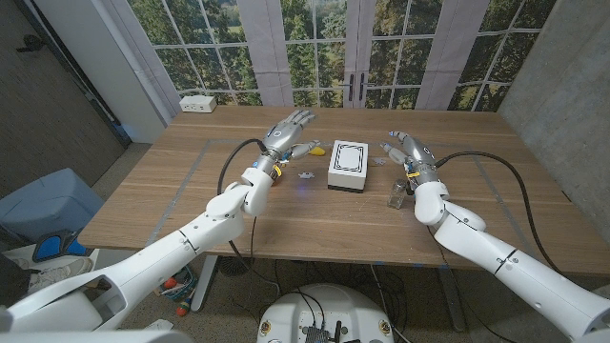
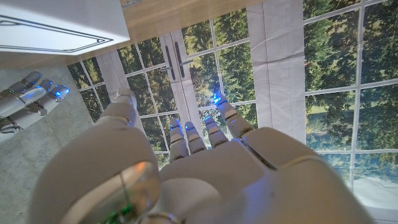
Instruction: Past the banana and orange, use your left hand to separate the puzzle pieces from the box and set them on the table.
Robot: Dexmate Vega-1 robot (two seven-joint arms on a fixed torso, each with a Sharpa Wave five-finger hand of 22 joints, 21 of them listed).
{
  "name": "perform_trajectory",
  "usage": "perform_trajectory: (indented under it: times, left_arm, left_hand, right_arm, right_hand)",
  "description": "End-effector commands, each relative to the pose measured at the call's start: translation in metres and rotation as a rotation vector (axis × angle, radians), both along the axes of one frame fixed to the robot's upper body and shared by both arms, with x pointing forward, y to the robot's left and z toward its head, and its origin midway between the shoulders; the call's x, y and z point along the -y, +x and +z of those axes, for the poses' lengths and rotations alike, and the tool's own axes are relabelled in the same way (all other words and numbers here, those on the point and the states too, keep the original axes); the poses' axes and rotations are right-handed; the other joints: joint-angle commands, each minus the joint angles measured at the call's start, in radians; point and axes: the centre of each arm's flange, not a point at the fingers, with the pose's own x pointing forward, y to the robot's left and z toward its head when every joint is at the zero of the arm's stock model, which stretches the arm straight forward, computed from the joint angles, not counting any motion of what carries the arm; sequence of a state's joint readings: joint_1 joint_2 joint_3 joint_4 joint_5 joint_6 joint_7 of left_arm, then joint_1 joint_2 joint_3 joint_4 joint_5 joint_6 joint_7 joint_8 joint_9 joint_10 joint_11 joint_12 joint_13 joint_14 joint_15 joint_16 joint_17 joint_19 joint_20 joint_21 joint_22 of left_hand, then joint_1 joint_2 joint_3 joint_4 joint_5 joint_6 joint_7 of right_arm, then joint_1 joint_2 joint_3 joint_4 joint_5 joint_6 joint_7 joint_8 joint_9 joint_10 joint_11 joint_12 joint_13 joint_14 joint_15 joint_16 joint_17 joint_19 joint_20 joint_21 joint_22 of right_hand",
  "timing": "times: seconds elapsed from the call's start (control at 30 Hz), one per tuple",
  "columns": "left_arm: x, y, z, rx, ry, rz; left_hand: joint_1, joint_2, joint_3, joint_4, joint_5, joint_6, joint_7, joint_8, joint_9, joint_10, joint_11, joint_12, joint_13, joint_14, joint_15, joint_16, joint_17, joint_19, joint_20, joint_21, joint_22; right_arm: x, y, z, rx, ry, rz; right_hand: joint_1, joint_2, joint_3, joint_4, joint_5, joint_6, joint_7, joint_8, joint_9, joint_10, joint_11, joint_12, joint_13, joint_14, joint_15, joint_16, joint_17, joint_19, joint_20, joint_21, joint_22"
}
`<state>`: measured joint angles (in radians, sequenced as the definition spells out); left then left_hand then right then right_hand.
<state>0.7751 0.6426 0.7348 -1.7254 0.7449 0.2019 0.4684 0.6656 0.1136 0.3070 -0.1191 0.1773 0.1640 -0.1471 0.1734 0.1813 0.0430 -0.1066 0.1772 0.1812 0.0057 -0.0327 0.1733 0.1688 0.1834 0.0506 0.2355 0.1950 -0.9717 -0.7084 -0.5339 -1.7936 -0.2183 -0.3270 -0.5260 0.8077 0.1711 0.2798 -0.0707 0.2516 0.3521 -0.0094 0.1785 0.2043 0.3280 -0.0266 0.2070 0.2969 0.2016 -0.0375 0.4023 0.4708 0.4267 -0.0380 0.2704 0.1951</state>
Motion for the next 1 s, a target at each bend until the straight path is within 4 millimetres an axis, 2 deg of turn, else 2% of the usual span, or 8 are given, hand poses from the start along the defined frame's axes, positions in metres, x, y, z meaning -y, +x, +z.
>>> perform_trajectory:
  times: [0.03, 0.13, 0.23, 0.37, 0.57, 0.63, 0.8, 1.0]
  left_arm:
    - [-0.014, 0.000, -0.005, -0.015, -0.106, -0.059]
    - [-0.015, -0.002, -0.006, 0.013, -0.129, -0.037]
    - [-0.017, -0.002, -0.006, -0.006, -0.167, -0.047]
    - [-0.020, 0.000, -0.008, -0.011, -0.249, -0.087]
    - [-0.024, 0.001, -0.010, -0.079, -0.331, -0.163]
    - [-0.027, 0.002, -0.011, -0.117, -0.365, -0.203]
    - [-0.033, 0.003, -0.011, -0.188, -0.426, -0.272]
    - [-0.041, 0.005, -0.012, -0.266, -0.501, -0.359]
  left_hand:
    - [-0.014, 0.001, 0.002, -0.016, 0.004, -0.039, -0.011, -0.002, 0.000, -0.032, 0.010, 0.000, 0.000, -0.022, -0.018, -0.003, 0.001, -0.027, 0.013, -0.012, -0.002]
    - [-0.030, 0.013, 0.002, -0.013, 0.002, -0.089, -0.009, -0.006, 0.000, -0.060, 0.017, 0.000, -0.001, -0.061, -0.013, -0.007, 0.001, -0.029, 0.004, -0.013, -0.002]
    - [-0.053, 0.017, -0.005, -0.004, -0.001, -0.103, -0.013, -0.002, 0.000, -0.071, 0.014, 0.001, -0.001, -0.081, -0.013, -0.006, 0.003, -0.032, -0.017, -0.015, -0.003]
    - [-0.094, 0.026, -0.015, 0.014, 0.000, -0.127, -0.006, 0.000, 0.000, -0.084, 0.014, 0.003, -0.002, -0.095, -0.011, -0.002, 0.005, -0.065, -0.032, -0.028, -0.003]
    - [-0.124, 0.028, -0.018, 0.019, 0.000, -0.173, 0.040, -0.005, -0.002, -0.100, 0.019, 0.002, -0.004, -0.101, -0.011, 0.001, 0.004, -0.086, -0.031, -0.034, -0.004]
    - [-0.133, 0.031, -0.019, 0.022, 0.001, -0.188, 0.050, -0.006, -0.002, -0.107, 0.019, 0.001, -0.004, -0.104, -0.013, 0.001, 0.004, -0.096, -0.034, -0.036, -0.004]
    - [-0.178, 0.056, -0.012, 0.042, 0.003, -0.229, 0.109, -0.003, -0.005, -0.135, 0.035, -0.001, -0.006, -0.144, -0.010, -0.004, 0.008, -0.130, -0.040, -0.042, -0.005]
    - [-0.215, 0.065, -0.006, 0.061, 0.005, -0.265, 0.120, -0.003, -0.007, -0.167, 0.042, -0.003, -0.006, -0.177, -0.004, -0.004, 0.008, -0.174, -0.046, -0.050, -0.006]
  right_arm:
    - [0.006, -0.004, 0.005, 0.070, 0.087, 0.125]
    - [0.006, -0.007, 0.005, 0.100, 0.105, 0.120]
    - [0.007, -0.009, 0.006, 0.114, 0.125, 0.145]
    - [0.011, -0.009, 0.008, 0.110, 0.148, 0.202]
    - [0.019, -0.010, 0.009, 0.107, 0.220, 0.297]
    - [0.022, -0.011, 0.008, 0.118, 0.258, 0.324]
    - [0.029, -0.013, 0.006, 0.141, 0.314, 0.359]
    - [0.033, -0.015, 0.004, 0.159, 0.367, 0.400]
  right_hand:
    - [-0.039, -0.001, -0.004, 0.021, 0.005, -0.036, -0.004, -0.004, -0.003, -0.011, 0.010, -0.003, -0.001, 0.003, -0.042, -0.008, 0.000, 0.001, -0.012, 0.008, 0.002]
    - [-0.093, -0.007, -0.018, 0.041, -0.001, -0.110, -0.026, -0.006, -0.008, -0.065, -0.001, -0.015, -0.009, -0.015, -0.041, -0.025, -0.004, -0.021, -0.001, 0.001, 0.000]
    - [-0.138, -0.023, -0.039, 0.054, -0.020, -0.132, -0.025, 0.000, -0.011, -0.101, -0.004, -0.020, -0.016, -0.033, -0.031, -0.040, -0.009, -0.030, 0.012, -0.004, -0.002]
    - [-0.170, -0.028, -0.052, 0.066, -0.033, -0.126, -0.022, 0.007, -0.013, -0.108, 0.002, -0.017, -0.023, -0.050, -0.033, -0.053, -0.013, -0.034, -0.009, -0.007, -0.004]
    - [-0.195, -0.031, -0.057, 0.068, -0.038, -0.113, -0.010, 0.014, -0.016, -0.127, 0.010, -0.018, -0.034, -0.080, -0.023, -0.080, -0.027, -0.044, -0.004, -0.016, -0.010]
    - [-0.215, -0.021, -0.058, 0.079, -0.041, -0.110, -0.008, 0.014, -0.016, -0.129, 0.011, -0.017, -0.039, -0.095, -0.017, -0.092, -0.033, -0.053, -0.001, -0.023, -0.012]
    - [-0.253, -0.002, -0.059, 0.101, -0.047, -0.105, 0.008, 0.015, -0.017, -0.129, 0.014, -0.014, -0.048, -0.105, -0.020, -0.105, -0.041, -0.064, -0.007, -0.032, -0.015]
    - [-0.305, -0.003, -0.069, 0.128, -0.058, -0.109, 0.027, 0.012, -0.019, -0.138, 0.022, -0.015, -0.058, -0.116, -0.017, -0.122, -0.052, -0.078, -0.004, -0.043, -0.017]
